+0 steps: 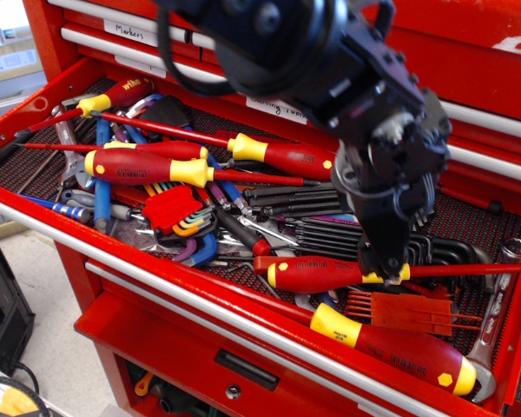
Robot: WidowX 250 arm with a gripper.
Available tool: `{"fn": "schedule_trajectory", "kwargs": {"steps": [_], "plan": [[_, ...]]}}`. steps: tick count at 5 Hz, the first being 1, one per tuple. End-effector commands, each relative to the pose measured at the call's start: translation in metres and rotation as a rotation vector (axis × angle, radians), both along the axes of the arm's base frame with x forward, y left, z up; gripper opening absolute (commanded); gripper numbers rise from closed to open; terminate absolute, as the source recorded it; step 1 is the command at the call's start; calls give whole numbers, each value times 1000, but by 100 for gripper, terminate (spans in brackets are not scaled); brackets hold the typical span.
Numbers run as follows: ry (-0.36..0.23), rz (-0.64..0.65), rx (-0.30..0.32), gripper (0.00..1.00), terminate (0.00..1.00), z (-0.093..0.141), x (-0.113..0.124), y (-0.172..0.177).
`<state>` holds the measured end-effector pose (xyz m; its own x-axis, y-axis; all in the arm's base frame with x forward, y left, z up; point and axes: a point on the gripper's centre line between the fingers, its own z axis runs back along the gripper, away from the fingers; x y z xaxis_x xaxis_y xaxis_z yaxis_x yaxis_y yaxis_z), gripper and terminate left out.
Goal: Pick up red srewdriver
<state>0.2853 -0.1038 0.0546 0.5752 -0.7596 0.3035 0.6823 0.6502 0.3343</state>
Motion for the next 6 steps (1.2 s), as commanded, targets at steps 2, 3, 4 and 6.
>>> {"fn": "schedule_trajectory", "kwargs": {"steps": [2, 3, 4, 6], "plan": [[-40, -8, -32, 100, 0, -17, 2, 3], [-53, -6, -41, 100, 0, -29, -2, 3], [-89, -6, -55, 100, 0, -48, -3, 3], [-77, 23, -97, 0, 0, -62, 3, 5]]}}
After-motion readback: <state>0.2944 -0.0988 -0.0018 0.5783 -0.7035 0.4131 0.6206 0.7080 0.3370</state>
